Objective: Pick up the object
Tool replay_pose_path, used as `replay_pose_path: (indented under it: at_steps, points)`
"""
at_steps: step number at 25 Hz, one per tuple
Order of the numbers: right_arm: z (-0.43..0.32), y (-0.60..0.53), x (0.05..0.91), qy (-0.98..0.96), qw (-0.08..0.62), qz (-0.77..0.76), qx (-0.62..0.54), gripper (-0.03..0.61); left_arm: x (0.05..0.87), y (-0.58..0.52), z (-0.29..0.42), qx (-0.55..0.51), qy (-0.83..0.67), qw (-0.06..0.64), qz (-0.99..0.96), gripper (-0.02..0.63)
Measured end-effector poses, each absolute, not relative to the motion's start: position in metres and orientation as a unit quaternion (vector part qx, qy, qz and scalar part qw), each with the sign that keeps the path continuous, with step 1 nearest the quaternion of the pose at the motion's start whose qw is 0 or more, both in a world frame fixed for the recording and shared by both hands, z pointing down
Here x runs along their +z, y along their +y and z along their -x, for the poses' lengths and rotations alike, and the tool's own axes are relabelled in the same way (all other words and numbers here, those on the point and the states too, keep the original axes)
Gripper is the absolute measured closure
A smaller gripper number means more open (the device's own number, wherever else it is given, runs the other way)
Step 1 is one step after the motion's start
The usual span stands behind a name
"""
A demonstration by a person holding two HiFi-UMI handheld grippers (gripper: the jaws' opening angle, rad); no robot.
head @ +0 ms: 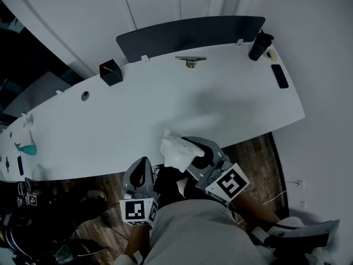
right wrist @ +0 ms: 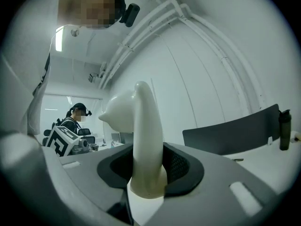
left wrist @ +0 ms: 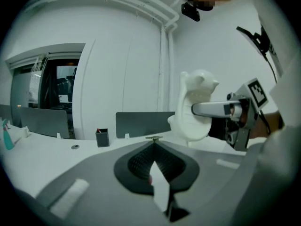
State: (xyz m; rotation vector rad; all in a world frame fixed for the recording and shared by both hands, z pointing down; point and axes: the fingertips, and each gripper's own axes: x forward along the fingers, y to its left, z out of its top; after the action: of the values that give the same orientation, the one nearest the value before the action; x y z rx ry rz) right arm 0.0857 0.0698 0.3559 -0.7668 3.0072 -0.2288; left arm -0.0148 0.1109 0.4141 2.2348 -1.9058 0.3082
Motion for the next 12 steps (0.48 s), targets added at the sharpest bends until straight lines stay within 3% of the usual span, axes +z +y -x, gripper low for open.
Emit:
replay_pose_path:
  at_steps: [12]
  points:
    - [-0.06,0.09,0.346,0.957,0.028,0.27,-0.1,0.43,0.402,0.136,0.056,0.098,-0.636,0.082,-0.761,0.614]
